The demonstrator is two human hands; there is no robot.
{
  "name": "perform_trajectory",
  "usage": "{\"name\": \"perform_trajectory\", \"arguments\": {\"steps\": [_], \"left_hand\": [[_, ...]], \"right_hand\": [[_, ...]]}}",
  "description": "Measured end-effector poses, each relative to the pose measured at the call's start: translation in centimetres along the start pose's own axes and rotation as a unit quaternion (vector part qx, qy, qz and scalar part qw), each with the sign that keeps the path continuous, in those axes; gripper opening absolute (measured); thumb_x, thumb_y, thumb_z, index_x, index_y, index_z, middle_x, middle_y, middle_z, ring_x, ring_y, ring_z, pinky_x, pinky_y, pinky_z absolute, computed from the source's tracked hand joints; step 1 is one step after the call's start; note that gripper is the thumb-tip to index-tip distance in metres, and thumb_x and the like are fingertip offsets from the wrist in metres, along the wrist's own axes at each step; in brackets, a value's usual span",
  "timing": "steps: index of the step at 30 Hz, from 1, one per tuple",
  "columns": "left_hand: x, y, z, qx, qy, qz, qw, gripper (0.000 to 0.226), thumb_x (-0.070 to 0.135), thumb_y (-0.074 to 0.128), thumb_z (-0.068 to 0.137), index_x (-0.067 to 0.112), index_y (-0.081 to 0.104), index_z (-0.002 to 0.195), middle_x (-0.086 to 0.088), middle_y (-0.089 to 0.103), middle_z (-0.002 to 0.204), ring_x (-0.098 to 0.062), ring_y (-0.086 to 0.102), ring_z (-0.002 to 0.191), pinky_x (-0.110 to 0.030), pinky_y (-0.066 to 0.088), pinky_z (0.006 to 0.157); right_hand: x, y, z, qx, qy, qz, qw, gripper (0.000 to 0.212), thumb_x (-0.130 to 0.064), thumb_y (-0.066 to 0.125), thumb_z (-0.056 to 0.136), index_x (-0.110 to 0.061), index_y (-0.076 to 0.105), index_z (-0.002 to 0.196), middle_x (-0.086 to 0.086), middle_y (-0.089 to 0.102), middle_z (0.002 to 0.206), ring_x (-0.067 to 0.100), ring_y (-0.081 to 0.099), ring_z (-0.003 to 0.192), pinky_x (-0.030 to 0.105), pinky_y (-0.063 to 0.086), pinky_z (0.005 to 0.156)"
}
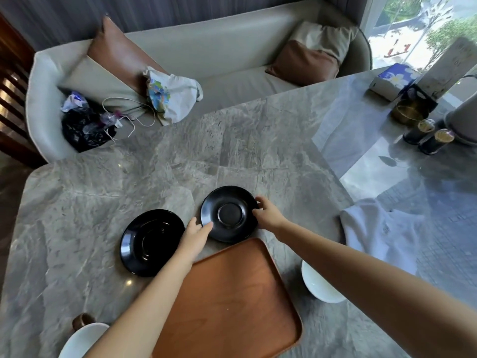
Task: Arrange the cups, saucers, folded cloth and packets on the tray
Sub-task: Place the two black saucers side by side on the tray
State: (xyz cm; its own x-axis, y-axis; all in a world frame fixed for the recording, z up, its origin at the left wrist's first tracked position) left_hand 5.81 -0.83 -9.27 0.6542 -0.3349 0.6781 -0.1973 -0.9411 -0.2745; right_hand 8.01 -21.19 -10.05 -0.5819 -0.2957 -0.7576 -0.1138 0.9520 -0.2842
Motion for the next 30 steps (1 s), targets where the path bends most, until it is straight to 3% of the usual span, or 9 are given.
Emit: {"name": "perform_trajectory", "arguments": {"steps": [3, 5, 7, 9, 11, 19, 22, 27, 30], "left_hand": [[-0.5, -0.2, 0.0, -0.004, -0.030, -0.104, 0.994, 0.063, 0.027, 0.049, 0.094, 0.012, 0.018, 0.147, -0.011, 0.042, 0.145, -0.029, 0.052, 0.122, -0.036, 0.036, 0.102], [-0.7, -0.3, 0.1, 0.000, -0.032, -0.116, 0.993, 0.060, 0.023, 0.050, 0.094, 0.011, 0.022, 0.146, -0.012, 0.047, 0.140, -0.030, 0.055, 0.117, -0.038, 0.040, 0.099], [-0.8, -0.3, 0.1, 0.001, -0.020, -0.085, 0.996, 0.050, 0.019, 0.051, 0.093, 0.010, 0.036, 0.140, -0.013, 0.055, 0.128, -0.028, 0.062, 0.101, -0.035, 0.047, 0.087], [-0.8, -0.2, -0.3, -0.008, 0.000, -0.054, 0.998, 0.025, 0.017, 0.053, 0.091, 0.011, 0.056, 0.115, -0.012, 0.062, 0.106, -0.020, 0.064, 0.078, -0.027, 0.049, 0.070], [-1.1, 0.0, -0.6, -0.017, 0.012, -0.051, 0.998, 0.007, 0.015, 0.054, 0.090, 0.016, 0.058, 0.096, -0.008, 0.064, 0.093, -0.014, 0.063, 0.067, -0.023, 0.048, 0.062], [-3.5, 1.4, -3.4, -0.056, 0.015, -0.068, 0.996, 0.023, 0.005, 0.052, 0.090, 0.024, 0.052, 0.103, -0.002, 0.066, 0.084, -0.009, 0.066, 0.054, -0.019, 0.053, 0.051], [-5.3, 1.9, -4.5, -0.068, -0.001, -0.080, 0.994, 0.022, 0.005, 0.052, 0.091, 0.021, 0.051, 0.106, -0.003, 0.066, 0.087, -0.010, 0.066, 0.052, -0.021, 0.053, 0.050], [-7.6, 2.5, -6.3, -0.073, -0.016, -0.096, 0.993, 0.021, 0.005, 0.051, 0.092, 0.025, 0.050, 0.094, -0.004, 0.064, 0.091, -0.012, 0.065, 0.049, -0.022, 0.053, 0.047], [-8.7, 2.8, -7.1, -0.074, -0.024, -0.091, 0.993, 0.021, 0.005, 0.052, 0.091, 0.024, 0.050, 0.101, -0.005, 0.065, 0.093, -0.013, 0.064, 0.051, -0.022, 0.053, 0.048]], "right_hand": [[0.3, -0.2, 0.5, -0.003, 0.022, 0.039, 0.999, 0.041, 0.001, 0.041, 0.090, -0.009, 0.045, 0.130, 0.014, 0.058, 0.112, 0.025, 0.057, 0.088, 0.040, 0.052, 0.076], [0.2, -0.5, 0.5, -0.011, 0.024, 0.036, 0.999, 0.045, 0.009, 0.041, 0.086, -0.007, 0.048, 0.128, 0.014, 0.058, 0.106, 0.024, 0.058, 0.080, 0.035, 0.051, 0.068], [0.2, -0.7, 0.4, -0.019, 0.029, 0.041, 0.999, 0.048, 0.016, 0.041, 0.083, -0.003, 0.050, 0.125, 0.012, 0.058, 0.098, 0.019, 0.056, 0.071, 0.030, 0.048, 0.062], [0.2, -0.9, 0.3, -0.032, 0.032, 0.052, 0.998, 0.048, 0.019, 0.039, 0.082, -0.003, 0.051, 0.123, 0.007, 0.057, 0.087, 0.017, 0.055, 0.068, 0.028, 0.047, 0.062], [-0.1, -1.2, 0.3, -0.042, 0.026, 0.055, 0.997, 0.048, 0.021, 0.037, 0.082, -0.005, 0.051, 0.119, 0.004, 0.055, 0.082, 0.016, 0.055, 0.069, 0.029, 0.047, 0.062], [-1.0, -0.9, -1.8, -0.116, -0.003, -0.056, 0.992, 0.044, 0.018, 0.042, 0.082, -0.015, 0.049, 0.110, 0.010, 0.057, 0.109, 0.022, 0.057, 0.092, 0.025, 0.051, 0.063], [-0.7, -0.5, -2.8, -0.108, -0.022, -0.108, 0.988, 0.047, 0.018, 0.042, 0.079, -0.009, 0.052, 0.117, 0.012, 0.055, 0.110, 0.024, 0.056, 0.091, 0.027, 0.050, 0.063], [0.4, 0.7, -3.9, -0.092, -0.062, -0.231, 0.967, 0.041, 0.007, 0.052, 0.080, -0.011, 0.054, 0.117, 0.014, 0.060, 0.119, 0.021, 0.055, 0.088, 0.018, 0.041, 0.052], [0.9, 1.1, -4.2, -0.083, -0.081, -0.278, 0.954, 0.038, 0.003, 0.055, 0.080, -0.010, 0.056, 0.116, 0.013, 0.062, 0.119, 0.024, 0.059, 0.091, 0.022, 0.046, 0.059]]}}
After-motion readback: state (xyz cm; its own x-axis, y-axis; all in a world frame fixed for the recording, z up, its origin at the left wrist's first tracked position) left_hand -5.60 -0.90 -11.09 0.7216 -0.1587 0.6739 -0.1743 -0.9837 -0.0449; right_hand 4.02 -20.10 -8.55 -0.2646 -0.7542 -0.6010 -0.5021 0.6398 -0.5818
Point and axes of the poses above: each hand's wrist, its own z-axis towards the middle knuckle, its own y-axis out of the palm, x = y × z, the point moved 7 cm from there along z, towards the middle knuckle
